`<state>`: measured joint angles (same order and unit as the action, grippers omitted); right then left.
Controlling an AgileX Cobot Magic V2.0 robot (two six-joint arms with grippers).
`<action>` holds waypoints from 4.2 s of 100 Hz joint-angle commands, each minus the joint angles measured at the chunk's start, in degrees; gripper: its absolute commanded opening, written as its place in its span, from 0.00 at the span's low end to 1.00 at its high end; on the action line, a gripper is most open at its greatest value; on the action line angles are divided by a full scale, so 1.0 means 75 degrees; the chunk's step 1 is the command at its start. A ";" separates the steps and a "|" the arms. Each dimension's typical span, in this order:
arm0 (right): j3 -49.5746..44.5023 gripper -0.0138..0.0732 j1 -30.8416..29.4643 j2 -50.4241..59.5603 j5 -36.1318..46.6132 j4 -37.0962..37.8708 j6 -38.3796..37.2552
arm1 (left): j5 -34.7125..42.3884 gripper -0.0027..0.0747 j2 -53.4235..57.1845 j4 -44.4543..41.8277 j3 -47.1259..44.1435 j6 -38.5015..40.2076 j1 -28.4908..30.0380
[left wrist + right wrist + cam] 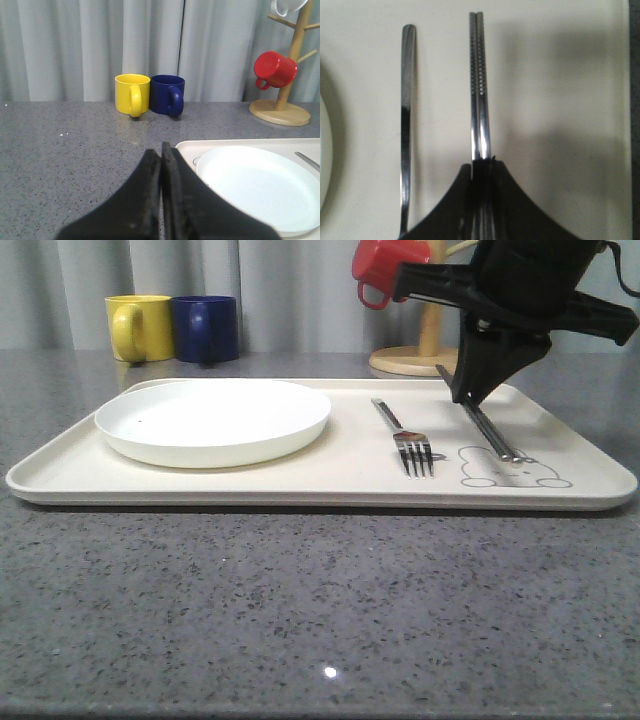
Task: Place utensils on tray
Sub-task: 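Lay the chopsticks on the tray beside the fork, release, then grasp the silver spoon by its handle with the right gripper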
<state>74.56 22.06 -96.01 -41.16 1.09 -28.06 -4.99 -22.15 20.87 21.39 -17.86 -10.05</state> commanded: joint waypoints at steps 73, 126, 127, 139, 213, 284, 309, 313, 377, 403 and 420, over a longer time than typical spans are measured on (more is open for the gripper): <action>0.0267 0.44 -0.0003 -0.0185 0.0437 -0.0048 -0.0058 | 0.0506 0.01 -0.0028 0.0036 0.0203 0.0074 -0.0032; 0.0280 0.56 -0.0383 0.0912 0.0013 0.0720 0.0062 | 0.0506 0.01 -0.0028 0.0036 0.0203 0.0074 -0.0032; 0.0280 0.56 -0.0414 0.0960 -0.0010 0.0734 0.0071 | 0.0506 0.01 -0.0028 0.0036 0.0203 0.0074 -0.0032; 0.0280 0.56 -0.1004 0.1272 -0.0508 0.0874 0.0427 | 0.0506 0.01 -0.0028 0.0036 0.0203 0.0074 -0.0032; -0.0065 0.56 -0.4633 0.1214 -0.1242 -0.0032 0.3741 | 0.0506 0.01 -0.0028 0.0036 0.0203 0.0074 -0.0032; -0.0065 0.56 -0.4687 0.0166 -0.0932 -0.0265 0.3959 | 0.0506 0.01 -0.0028 0.0036 0.0203 0.0074 -0.0032; -0.0065 0.56 -0.4687 0.0029 -0.0892 -0.0272 0.3959 | 0.0506 0.01 -0.0028 0.0036 0.0203 0.0074 -0.0032; -0.0065 0.56 -0.4687 0.0008 -0.0901 -0.0272 0.3959 | 0.0506 0.01 -0.0028 0.0048 0.0203 0.0074 -0.0032; -0.0051 0.12 -0.4671 0.0544 -0.1084 -0.0593 0.3946 | 0.0506 0.01 -0.0028 0.0049 0.0203 0.0074 -0.0032; 0.0162 0.12 -0.4254 0.1524 -0.1655 -0.0937 0.3675 | 0.0506 0.01 -0.0028 0.0049 0.0203 0.0074 -0.0032; 0.0162 0.12 -0.3473 0.1810 -0.1629 -0.0937 0.3112 | 0.0506 0.01 -0.0028 0.0049 0.0203 0.0074 -0.0032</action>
<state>73.79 -6.57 -85.40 -54.95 -5.08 -2.28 -4.99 -22.15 20.87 21.39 -17.86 -10.05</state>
